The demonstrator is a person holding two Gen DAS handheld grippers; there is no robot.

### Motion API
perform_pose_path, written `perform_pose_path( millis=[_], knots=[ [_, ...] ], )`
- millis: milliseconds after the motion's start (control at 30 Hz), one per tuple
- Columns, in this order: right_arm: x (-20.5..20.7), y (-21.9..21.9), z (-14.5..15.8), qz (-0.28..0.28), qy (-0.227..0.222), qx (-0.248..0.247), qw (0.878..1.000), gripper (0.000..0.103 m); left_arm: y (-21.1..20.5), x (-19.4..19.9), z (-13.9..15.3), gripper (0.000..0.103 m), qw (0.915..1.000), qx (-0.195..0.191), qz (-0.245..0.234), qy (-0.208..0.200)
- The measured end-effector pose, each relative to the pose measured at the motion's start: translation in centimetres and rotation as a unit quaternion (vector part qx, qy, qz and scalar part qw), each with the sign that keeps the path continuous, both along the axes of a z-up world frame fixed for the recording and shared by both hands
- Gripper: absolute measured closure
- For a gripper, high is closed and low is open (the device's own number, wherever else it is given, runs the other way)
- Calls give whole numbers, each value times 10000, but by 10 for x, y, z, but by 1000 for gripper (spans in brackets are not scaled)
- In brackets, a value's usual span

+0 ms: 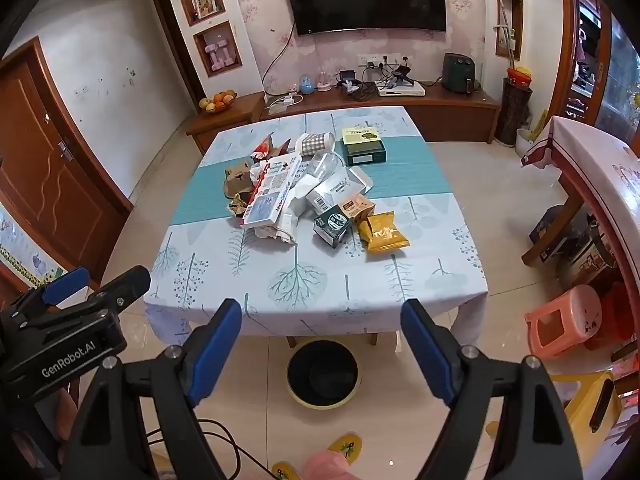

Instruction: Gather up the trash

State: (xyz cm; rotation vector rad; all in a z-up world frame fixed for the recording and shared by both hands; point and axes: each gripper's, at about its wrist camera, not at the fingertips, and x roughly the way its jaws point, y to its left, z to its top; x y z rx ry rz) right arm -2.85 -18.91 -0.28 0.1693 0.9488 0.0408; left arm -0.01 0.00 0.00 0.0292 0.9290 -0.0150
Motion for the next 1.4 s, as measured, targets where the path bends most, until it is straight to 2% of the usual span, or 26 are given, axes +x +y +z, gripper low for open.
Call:
perform_pose_path(
  millis=[167, 200, 400, 500, 733, 1400],
  knots=[
    [-2, -4, -2, 60, 37, 99, 9999, 20, -3, 2, -5, 12, 10000, 18, 23, 71],
    [-3, -4, -2, 60, 26, 60, 10000, 20, -2, -1, -4, 12, 10000, -20, 1, -29],
    [-7, -3, 2, 60, 29, -5, 10000, 20, -4, 7, 1, 12, 9999, -40, -33, 94],
    [-6, -4, 0, 65, 33, 4, 10000, 20, -6, -3, -2, 12, 10000, -55, -16, 56],
    [-7, -8, -6, 117, 21, 21, 9999, 20, -10, -4, -1, 15, 9999, -49, -70, 77],
    [-1, -3, -5, 136, 71, 35, 9999, 20, -10, -5, 4, 16, 9999, -71, -85, 124]
  ],
)
